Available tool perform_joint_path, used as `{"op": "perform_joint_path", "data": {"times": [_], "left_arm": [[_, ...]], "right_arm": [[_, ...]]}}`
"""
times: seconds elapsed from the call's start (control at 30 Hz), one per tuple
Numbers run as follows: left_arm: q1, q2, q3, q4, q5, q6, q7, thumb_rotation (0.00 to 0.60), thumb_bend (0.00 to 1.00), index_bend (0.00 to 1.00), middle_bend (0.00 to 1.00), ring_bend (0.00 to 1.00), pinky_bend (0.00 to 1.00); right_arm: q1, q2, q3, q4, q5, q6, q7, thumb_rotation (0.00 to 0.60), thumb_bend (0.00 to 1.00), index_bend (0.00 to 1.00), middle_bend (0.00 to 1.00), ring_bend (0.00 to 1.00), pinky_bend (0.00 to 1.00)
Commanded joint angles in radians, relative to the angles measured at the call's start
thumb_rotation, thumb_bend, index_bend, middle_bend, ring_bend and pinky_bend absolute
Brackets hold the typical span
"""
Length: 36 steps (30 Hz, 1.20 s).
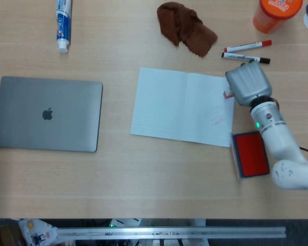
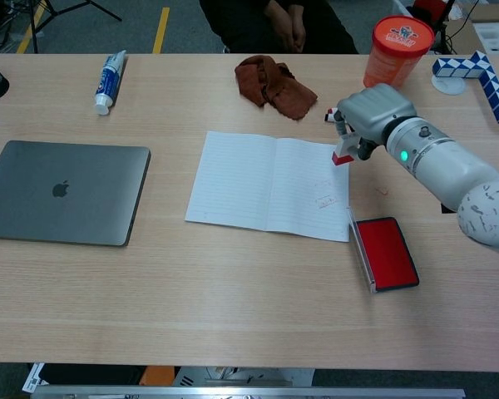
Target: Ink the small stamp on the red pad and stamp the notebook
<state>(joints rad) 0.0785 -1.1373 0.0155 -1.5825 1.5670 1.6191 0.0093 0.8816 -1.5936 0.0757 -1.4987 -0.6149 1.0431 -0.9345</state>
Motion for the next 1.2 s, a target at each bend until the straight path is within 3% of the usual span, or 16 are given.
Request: {"op": "perform_joint_path", "data": {"times": [0.03,0.6,1.2], "left_arm": [[-0.001,0.0,-0.001,-0.001,-0.003,-0.002,0.001,0.6,0.29,0.0,0.0,0.0,0.02],[0.0,-0.003,-0.001,0.009,-0.017,-0.011,-0.002,0.6,0.29,0.0,0.0,0.0,0.02],[0.001,-0.005,0.001,0.012,-0.018,-0.011,0.0,0.6,0.29,0.0,0.0,0.0,0.02]], "right_arm": [[0.011,-0.023,0.007,0.032,0.013,-0.012,-0.003,0.6,0.47,0.87,0.63,0.44,0.37],[0.038,-0.165,0.001,0.223,0.021,-0.041,-0.037,0.6,0.5,0.89,0.64,0.45,0.37],[0.012,-0.196,0.0,0.282,-0.011,-0.053,-0.033,0.6,0.51,0.9,0.65,0.47,0.37]]}}
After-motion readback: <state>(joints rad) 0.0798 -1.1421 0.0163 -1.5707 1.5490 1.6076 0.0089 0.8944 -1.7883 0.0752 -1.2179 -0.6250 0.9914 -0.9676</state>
